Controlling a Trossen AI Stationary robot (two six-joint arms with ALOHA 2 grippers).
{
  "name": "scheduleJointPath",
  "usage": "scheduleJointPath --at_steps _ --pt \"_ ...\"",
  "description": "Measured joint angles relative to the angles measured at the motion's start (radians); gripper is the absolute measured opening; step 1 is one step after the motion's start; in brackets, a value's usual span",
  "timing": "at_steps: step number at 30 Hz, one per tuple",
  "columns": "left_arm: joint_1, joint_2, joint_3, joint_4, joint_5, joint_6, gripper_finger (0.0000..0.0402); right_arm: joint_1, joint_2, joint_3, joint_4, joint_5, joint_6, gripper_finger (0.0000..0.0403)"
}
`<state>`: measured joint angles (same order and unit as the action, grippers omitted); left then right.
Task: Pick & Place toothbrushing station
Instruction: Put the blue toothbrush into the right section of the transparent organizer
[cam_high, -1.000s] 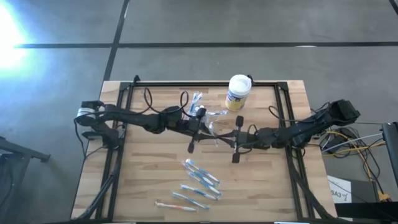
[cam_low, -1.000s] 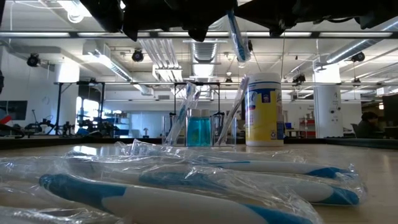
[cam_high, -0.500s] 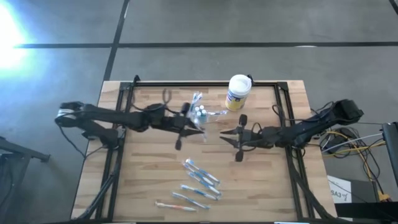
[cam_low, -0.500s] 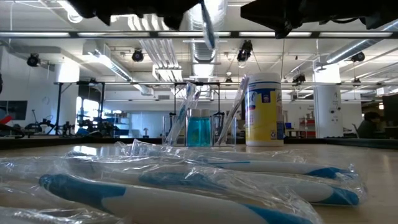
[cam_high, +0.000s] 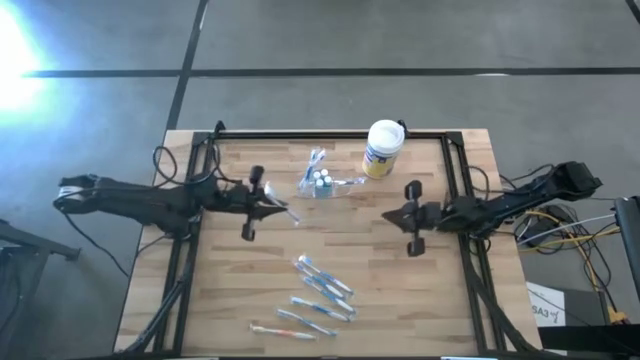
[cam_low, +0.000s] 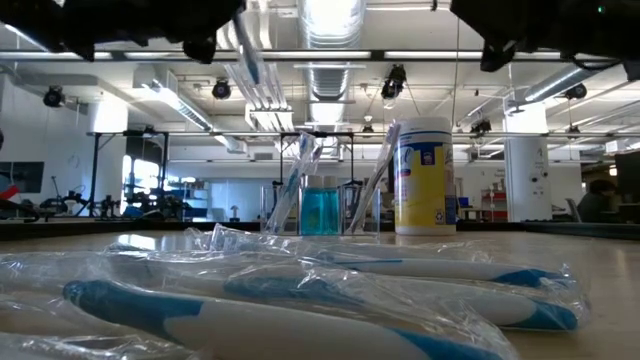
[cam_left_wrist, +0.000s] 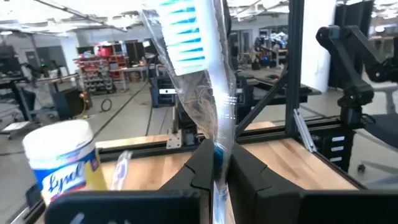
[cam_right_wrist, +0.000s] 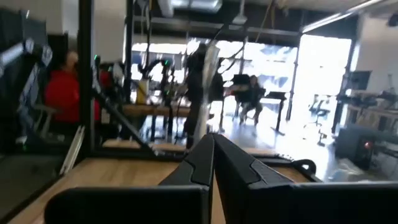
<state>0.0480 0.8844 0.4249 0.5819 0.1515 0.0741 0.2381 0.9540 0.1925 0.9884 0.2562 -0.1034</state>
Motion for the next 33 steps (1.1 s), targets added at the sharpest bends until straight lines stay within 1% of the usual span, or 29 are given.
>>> scheduleJointPath --at_steps 4,6,11,15,18,21,25,29,33 --pt "0.001 -0.051 -0.09 0.065 -0.022 -0.021 0.0023 -0.016 -0.073 -0.105 0.111 -0.008 0.012 0.0008" --pt "0.002 -0.073 -0.125 0.092 -0.022 -0.02 0.0023 -0.016 -0.113 -0.133 0.109 -0.006 0.016 0.0008" --pt "0.004 -0.098 -0.199 0.098 -0.04 0.007 0.0023 -0.017 -0.192 -0.18 0.111 -0.005 0.005 0.0008" --pt "0.007 -0.104 -0.229 0.121 -0.046 0.006 0.0023 -0.017 -0.231 -0.185 0.049 -0.004 -0.003 0.0008" --pt "0.012 -0.101 -0.228 0.13 -0.05 0.005 0.0023 -0.017 -0.239 -0.185 0.042 -0.003 -0.003 0.0008" --pt "0.02 -0.075 -0.181 0.13 -0.049 -0.006 0.0023 -0.017 -0.238 -0.184 0.043 0.0 -0.009 0.0008" --pt "0.03 0.01 -0.037 0.085 -0.012 0.019 0.0023 -0.017 -0.239 -0.183 0.043 0.005 -0.024 0.0008" --pt "0.045 0.152 0.147 -0.001 -0.012 0.091 0.0023 -0.017 -0.238 -0.176 0.043 0.007 -0.027 0.0008" --pt "0.08 0.313 0.312 -0.049 -0.024 0.126 0.0023 -0.017 -0.232 -0.172 0.041 0.007 -0.027 0.0008"
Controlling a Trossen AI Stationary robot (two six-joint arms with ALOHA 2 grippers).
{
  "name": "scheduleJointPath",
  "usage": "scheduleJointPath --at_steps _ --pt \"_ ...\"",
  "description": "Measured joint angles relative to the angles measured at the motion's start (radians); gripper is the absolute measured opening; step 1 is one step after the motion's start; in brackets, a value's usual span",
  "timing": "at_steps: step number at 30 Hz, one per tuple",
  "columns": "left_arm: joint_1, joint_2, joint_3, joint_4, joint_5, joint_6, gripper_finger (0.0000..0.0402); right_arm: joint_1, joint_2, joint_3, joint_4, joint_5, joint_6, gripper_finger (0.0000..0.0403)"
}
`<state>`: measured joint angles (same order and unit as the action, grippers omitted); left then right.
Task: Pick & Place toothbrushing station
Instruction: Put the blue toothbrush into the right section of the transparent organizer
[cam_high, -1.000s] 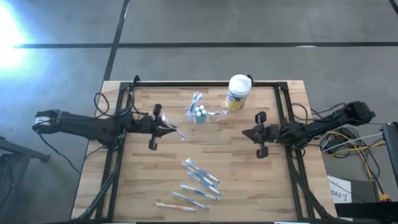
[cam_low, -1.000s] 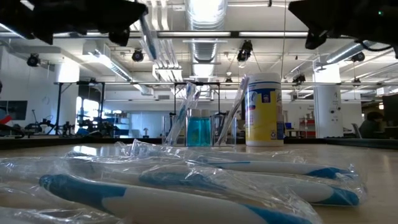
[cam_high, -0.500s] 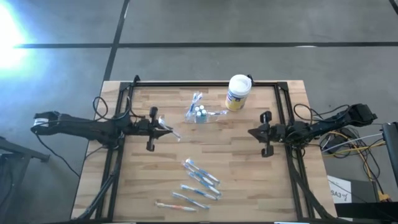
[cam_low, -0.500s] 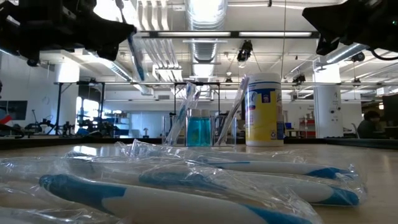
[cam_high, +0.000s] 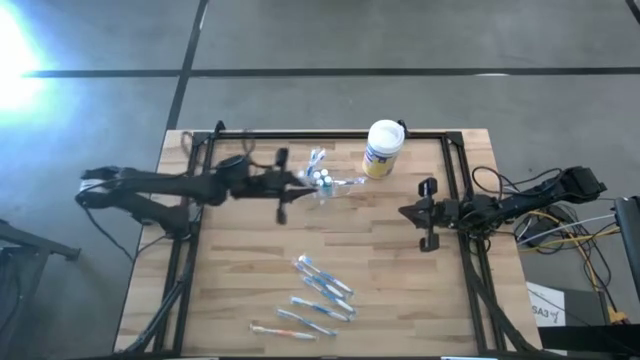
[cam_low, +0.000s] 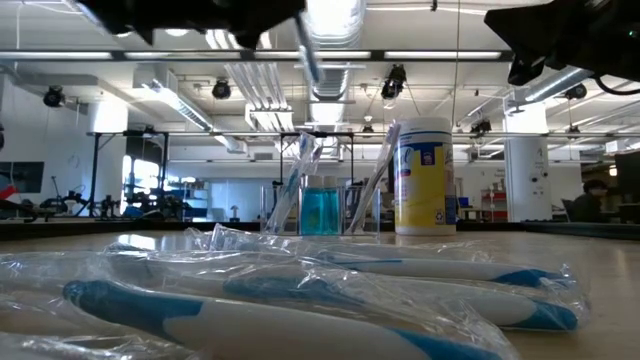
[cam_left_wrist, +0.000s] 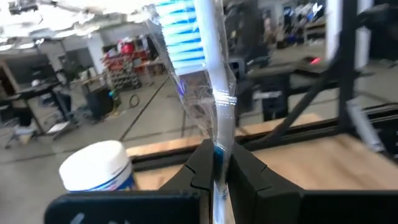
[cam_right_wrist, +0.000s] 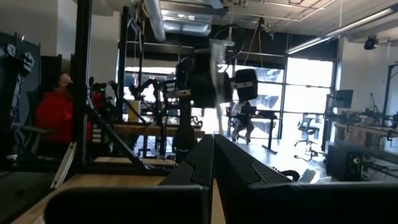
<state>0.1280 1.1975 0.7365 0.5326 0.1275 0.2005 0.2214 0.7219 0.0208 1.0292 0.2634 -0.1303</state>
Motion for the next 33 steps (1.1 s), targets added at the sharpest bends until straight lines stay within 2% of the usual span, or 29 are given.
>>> scheduleJointPath --at_steps 8,15,25,33 --pt "0.082 0.296 0.197 -0.046 -0.069 0.023 0.0023 0.0 0.001 0.002 -0.003 0.0 -0.005 0.0008" --pt "0.131 0.484 0.309 -0.088 -0.091 0.005 0.0023 0.0 0.001 0.002 -0.004 0.0 -0.012 0.0008" --pt "0.169 0.635 0.367 -0.135 -0.131 0.004 0.0023 0.0 0.0 0.002 -0.004 0.0 -0.027 0.0008" --pt "0.182 0.674 0.361 -0.133 -0.13 0.007 0.0023 0.0 0.0 0.002 -0.004 -0.001 -0.024 0.0009"
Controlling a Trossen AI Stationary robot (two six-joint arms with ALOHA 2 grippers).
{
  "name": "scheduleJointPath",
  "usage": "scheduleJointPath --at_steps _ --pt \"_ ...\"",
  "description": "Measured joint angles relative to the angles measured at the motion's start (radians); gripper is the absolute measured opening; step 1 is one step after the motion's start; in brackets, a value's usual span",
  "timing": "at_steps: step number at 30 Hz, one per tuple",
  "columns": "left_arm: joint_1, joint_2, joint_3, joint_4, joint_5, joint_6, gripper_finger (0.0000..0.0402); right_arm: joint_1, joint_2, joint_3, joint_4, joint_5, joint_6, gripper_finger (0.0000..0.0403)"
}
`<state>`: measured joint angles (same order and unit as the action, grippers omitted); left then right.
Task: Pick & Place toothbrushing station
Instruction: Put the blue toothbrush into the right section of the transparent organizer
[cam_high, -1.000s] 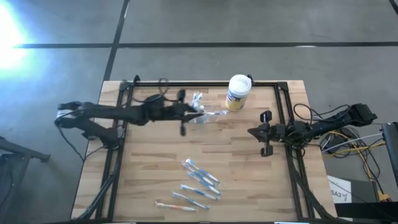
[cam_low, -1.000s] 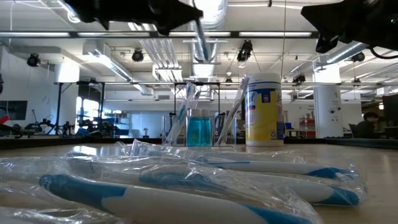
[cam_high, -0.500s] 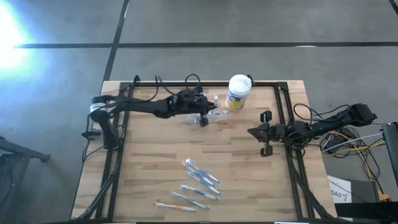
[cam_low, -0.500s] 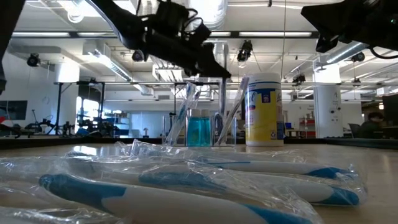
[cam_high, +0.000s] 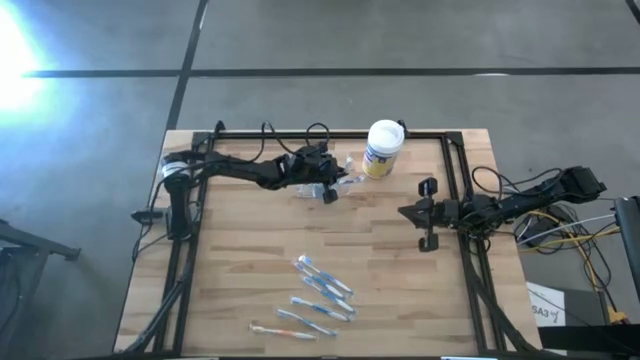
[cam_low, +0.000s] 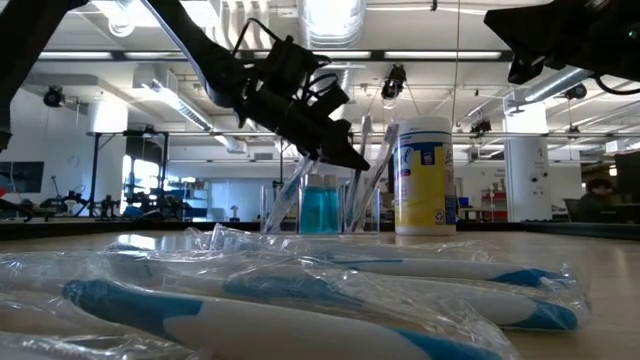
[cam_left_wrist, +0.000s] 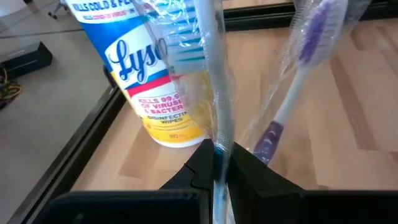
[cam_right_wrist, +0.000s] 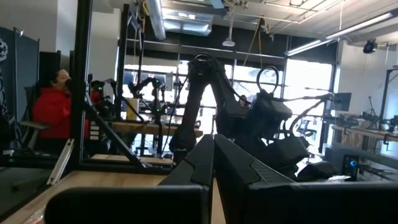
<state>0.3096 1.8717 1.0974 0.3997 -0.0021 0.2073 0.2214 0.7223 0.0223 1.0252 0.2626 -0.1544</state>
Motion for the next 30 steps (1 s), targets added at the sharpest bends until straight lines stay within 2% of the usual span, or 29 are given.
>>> scheduleJointPath --at_steps 8,23,28,30 --pt "0.009 0.0 -0.003 -0.003 0.015 -0.045 0.003 0.0 0.0 0.0 0.0 0.0 0.001 0.0009" --pt "0.01 -0.023 -0.005 -0.019 0.028 -0.106 0.0151 0.0 0.0 0.0 0.0 -0.001 0.001 0.0009" --pt "0.009 -0.078 -0.006 -0.052 0.052 -0.104 0.017 0.0 0.0 0.0 0.0 -0.001 0.001 0.0009" --pt "0.009 -0.12 -0.007 -0.093 0.104 -0.066 0.0171 0.001 0.0 0.0 -0.002 -0.001 0.001 0.0009"
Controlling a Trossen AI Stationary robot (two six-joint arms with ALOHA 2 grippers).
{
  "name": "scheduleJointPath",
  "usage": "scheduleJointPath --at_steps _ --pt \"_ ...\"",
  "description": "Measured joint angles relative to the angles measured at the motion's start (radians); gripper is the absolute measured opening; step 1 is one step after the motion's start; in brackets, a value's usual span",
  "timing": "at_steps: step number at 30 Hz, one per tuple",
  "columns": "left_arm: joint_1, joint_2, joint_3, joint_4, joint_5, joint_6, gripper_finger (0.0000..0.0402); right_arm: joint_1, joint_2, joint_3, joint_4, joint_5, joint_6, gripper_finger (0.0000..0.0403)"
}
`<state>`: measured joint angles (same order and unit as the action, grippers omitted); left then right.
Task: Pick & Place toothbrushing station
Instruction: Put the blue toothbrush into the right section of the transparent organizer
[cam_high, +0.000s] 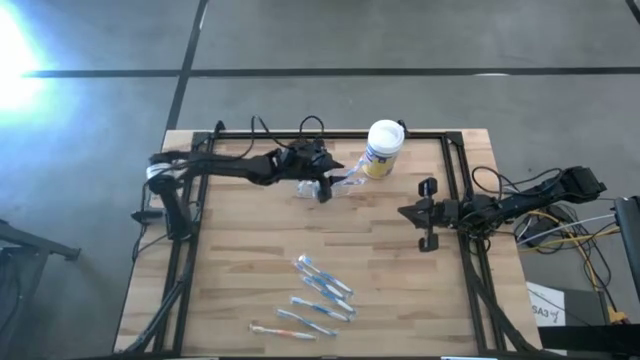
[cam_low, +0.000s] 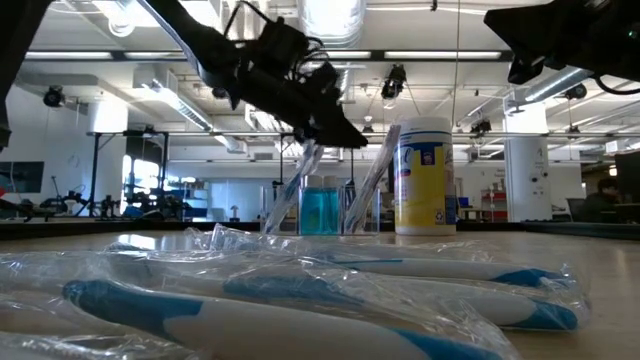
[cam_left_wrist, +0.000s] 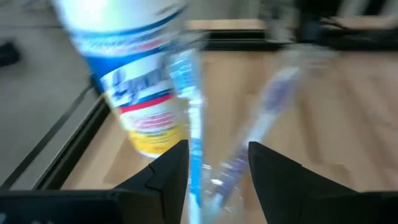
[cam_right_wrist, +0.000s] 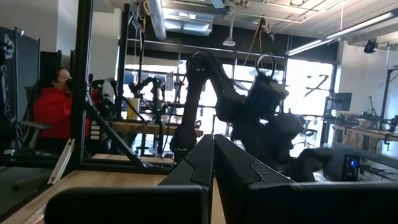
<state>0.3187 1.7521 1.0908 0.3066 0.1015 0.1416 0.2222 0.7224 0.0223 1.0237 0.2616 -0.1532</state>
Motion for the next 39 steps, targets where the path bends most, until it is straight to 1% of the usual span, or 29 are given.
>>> scheduleJointPath --at_steps 3,8,10,12,14,16,17,18,20,21,22,24,26,30,32,36,39 --pt "0.0 -0.078 -0.006 -0.08 0.114 0.09 0.0169 0.0 0.001 0.0 -0.003 0.0 0.004 0.0009" --pt "-0.002 -0.271 -0.057 -0.132 0.295 0.102 0.0162 0.0 0.001 0.0 -0.008 0.0 0.016 0.0009" --pt "-0.007 -0.37 -0.101 -0.136 0.332 0.101 0.0158 0.0 0.001 0.0 -0.014 0.0 0.016 0.0009" --pt "-0.019 -0.474 -0.161 -0.145 0.321 0.108 0.0149 0.0 0.0 0.0 -0.02 0.0 0.02 0.0009" --pt "-0.031 -0.583 -0.231 -0.143 0.279 0.11 0.0133 0.0 0.0 0.0 -0.022 0.0 0.028 0.0009" --pt "-0.045 -0.689 -0.302 -0.139 0.22 0.075 0.0108 0.0 0.0 0.0 -0.022 0.0 0.039 0.0009" --pt "-0.05 -0.735 -0.334 -0.138 0.208 0.034 0.0092 0.0 0.0 0.0 -0.022 0.0 0.044 0.0009" --pt "-0.053 -0.779 -0.365 -0.138 0.213 -0.014 0.0073 0.0 0.0 0.0 -0.022 0.0 0.047 0.0009" --pt "-0.054 -0.851 -0.418 -0.14 0.283 -0.097 0.0032 0.0 0.0 0.0 -0.022 0.0 0.049 0.0009" --pt "-0.055 -0.884 -0.443 -0.141 0.312 -0.127 0.0016 0.0 0.0 0.0 -0.022 0.0 0.049 0.0009" --pt "-0.057 -0.916 -0.468 -0.14 0.327 -0.152 0.001 0.0 0.0 0.0 -0.022 0.0 0.049 0.0009" --pt "-0.061 -0.979 -0.516 -0.137 0.324 -0.168 0.0009 0.0 0.0 0.0 -0.022 0.0 0.049 0.0009" --pt "-0.061 -1.041 -0.567 -0.136 0.285 -0.157 0.0008 0.0 0.0 0.0 -0.021 0.0 0.05 0.0009" --pt "-0.061 -1.159 -0.678 -0.134 0.127 -0.106 0.0004 0.0 0.0 0.0 -0.021 0.0 0.068 0.0008" --pt "-0.059 -1.205 -0.73 -0.133 0.069 -0.086 0.0006 0.0 0.0 0.0 -0.021 0.0 0.068 0.0009" --pt "-0.059 -1.261 -0.808 -0.123 0.054 -0.075 0.0005 0.0 0.0 0.0 -0.022 0.0 0.068 0.0008" --pt "-0.061 -1.277 -0.863 -0.053 0.068 -0.075 0.0004 0.0 0.0 0.0 -0.023 0.0 0.068 0.0009"
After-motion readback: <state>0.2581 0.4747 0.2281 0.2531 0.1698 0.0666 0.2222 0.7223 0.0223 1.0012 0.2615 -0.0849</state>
